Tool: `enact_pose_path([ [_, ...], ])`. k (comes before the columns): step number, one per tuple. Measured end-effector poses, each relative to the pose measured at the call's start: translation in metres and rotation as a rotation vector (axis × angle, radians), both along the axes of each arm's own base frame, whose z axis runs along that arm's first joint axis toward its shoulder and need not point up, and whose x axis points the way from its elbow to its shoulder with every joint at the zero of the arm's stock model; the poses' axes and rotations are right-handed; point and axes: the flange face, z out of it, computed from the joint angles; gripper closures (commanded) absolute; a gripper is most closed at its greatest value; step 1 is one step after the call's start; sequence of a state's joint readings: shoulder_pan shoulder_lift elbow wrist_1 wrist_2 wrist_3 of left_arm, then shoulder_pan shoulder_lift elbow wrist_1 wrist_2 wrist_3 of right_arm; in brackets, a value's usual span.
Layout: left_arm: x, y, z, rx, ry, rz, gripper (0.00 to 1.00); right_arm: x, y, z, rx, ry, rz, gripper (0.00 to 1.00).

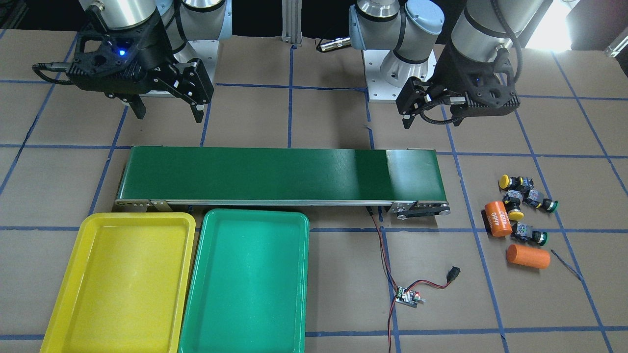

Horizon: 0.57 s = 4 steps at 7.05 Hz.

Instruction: Sort buttons by color to trays

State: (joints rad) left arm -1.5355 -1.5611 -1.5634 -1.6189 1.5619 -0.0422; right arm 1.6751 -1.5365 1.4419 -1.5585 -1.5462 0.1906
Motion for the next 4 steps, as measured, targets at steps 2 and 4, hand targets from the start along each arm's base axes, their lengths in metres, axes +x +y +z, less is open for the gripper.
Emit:
enact_pose_path([
  [2,0.041,-0.014,-0.018,0.036,-0.011,-0.02,0.0,0.0,0.0,0.0,0.0,0.0,0.0,0.0],
  [4,0.133,-0.03,-0.06,0.082,0.007,0.013,0.0,0.0,0.0,0.0,0.0,0.0,0.0,0.0],
])
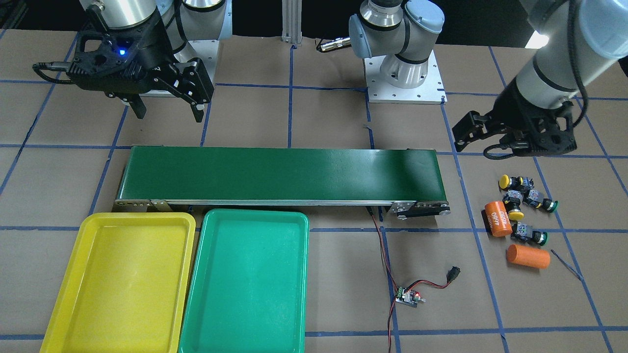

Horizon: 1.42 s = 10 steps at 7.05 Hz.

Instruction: Sort buttons by color to trays

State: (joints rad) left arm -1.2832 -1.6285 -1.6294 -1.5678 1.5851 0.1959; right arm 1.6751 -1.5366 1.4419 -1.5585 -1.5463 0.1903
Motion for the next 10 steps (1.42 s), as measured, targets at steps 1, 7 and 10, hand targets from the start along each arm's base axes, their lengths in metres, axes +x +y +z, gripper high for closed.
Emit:
enact_pose_path([
  [1,0.037,-0.012,-0.035,-0.006,0.004,0.004,0.0,0.0,0.0,0.0,0.0,0.0,0.0,0.0],
  [7,0.142,-0.023,-0.198,0.004,0.012,-0.09,0.02,0.0,0.001,0.001,-0.002,0.0,0.0,0.0],
  [10,0.136,-0.01,-0.236,-0.023,-0.004,-0.09,0.16,0.0,0.001,0.001,-0.001,0.0,0.0,0.0],
])
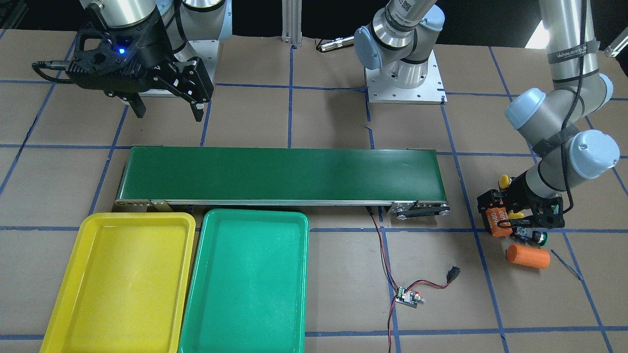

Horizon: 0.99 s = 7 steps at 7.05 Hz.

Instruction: Sort buttons by color to trays

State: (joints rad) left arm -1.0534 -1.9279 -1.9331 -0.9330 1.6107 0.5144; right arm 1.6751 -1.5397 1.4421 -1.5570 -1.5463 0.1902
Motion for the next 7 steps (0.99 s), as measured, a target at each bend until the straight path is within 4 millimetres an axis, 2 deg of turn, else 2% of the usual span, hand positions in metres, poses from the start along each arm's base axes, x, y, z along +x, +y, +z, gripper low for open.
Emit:
enact_pose_path([
  [2,-0.001,0.002,-0.006,-0.005,-0.004,-0.006,0.48,0.0,0.0,0.0,0.0,0.0,0.0,0.0],
  [3,-0.001,0.001,-0.007,-0.005,-0.004,-0.014,0.73,0.0,0.0,0.0,0.0,0.0,0.0,0.0],
  [4,0.0,0.0,-0.008,-0.005,-0.003,-0.026,0.87,0.0,0.0,0.0,0.0,0.0,0.0,0.0],
  [5,0.001,-0.001,-0.007,-0.007,-0.004,-0.04,0.89,0.0,0.0,-0.001,0.002,0.0,0.0,0.0],
  [6,0.002,-0.002,0.0,-0.015,-0.018,-0.06,0.96,0.0,0.0,-0.001,0.003,0.0,0.0,0.0],
  [7,0.003,-0.005,0.016,-0.028,-0.043,-0.104,0.98,0.0,0.0,-0.001,0.002,0.0,0.0,0.0],
])
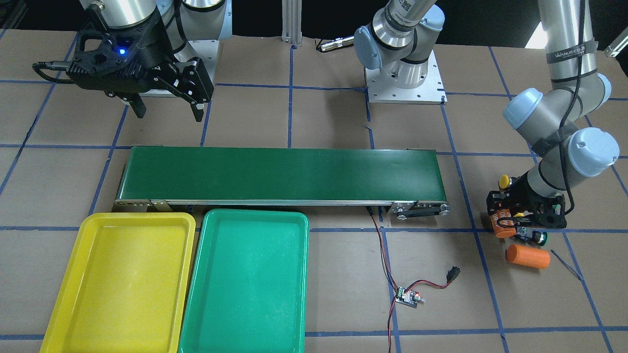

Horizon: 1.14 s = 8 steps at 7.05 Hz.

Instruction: Sort buttons by color to trays

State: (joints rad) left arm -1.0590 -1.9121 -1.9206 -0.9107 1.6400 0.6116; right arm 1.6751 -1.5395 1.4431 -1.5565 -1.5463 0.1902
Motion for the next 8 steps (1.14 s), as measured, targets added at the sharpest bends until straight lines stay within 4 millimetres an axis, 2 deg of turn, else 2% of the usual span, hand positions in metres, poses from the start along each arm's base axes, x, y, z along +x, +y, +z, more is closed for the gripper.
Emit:
enact_pose_path([
  [1,-0.005,-0.001,0.02,-0.004,-0.014,-0.09,0.98,0.0,0.0,0.0,-0.001,0.0,0.0,0.0],
  [2,-0.019,0.006,0.04,0.009,-0.006,-0.209,0.99,0.0,0.0,0.0,0.0,0.0,0.0,0.0],
  [3,-0.045,0.018,0.064,0.031,0.016,-0.327,0.99,0.0,0.0,0.0,0.001,0.0,0.0,0.0],
  [4,-0.088,0.032,0.084,0.058,0.044,-0.453,1.0,0.0,0.0,0.0,0.001,0.0,0.0,0.0],
  [5,-0.143,0.046,0.093,0.09,0.067,-0.602,1.0,0.0,0.0,-0.001,0.002,0.0,0.0,0.0],
  [6,-0.186,0.061,0.091,0.117,0.082,-0.727,1.0,0.0,0.0,-0.001,0.002,0.0,0.0,0.0],
  [7,-0.21,0.074,0.08,0.144,0.103,-0.842,1.0,0.0,0.0,-0.001,0.002,0.0,0.0,0.0],
  [8,-0.222,0.085,0.069,0.165,0.125,-0.948,0.93,0.0,0.0,-0.001,0.003,0.0,0.001,0.0],
])
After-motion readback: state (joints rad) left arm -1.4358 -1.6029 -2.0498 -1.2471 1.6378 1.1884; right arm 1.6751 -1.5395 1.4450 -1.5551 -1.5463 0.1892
